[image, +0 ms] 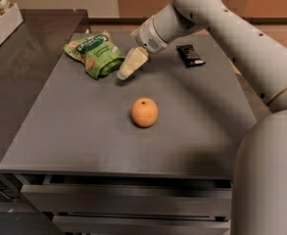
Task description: Move green rice chip bag near orange
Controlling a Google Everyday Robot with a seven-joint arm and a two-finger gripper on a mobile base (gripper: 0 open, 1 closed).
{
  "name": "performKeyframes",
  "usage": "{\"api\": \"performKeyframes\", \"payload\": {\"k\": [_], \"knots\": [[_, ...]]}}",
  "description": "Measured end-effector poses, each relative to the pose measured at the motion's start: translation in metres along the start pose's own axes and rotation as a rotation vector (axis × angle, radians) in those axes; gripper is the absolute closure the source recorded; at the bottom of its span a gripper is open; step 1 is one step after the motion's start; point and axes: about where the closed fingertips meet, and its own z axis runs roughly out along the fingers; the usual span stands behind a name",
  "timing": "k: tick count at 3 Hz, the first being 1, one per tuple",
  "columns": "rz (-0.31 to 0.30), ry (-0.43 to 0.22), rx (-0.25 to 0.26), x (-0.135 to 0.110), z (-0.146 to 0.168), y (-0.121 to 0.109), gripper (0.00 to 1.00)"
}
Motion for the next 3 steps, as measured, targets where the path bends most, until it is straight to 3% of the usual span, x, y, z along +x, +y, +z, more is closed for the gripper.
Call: {"api": "performKeyframes", "payload": {"k": [3], "knots": [[0.055,0.004,-0.035,-0.012,0.043,-0.011,0.0]]}}
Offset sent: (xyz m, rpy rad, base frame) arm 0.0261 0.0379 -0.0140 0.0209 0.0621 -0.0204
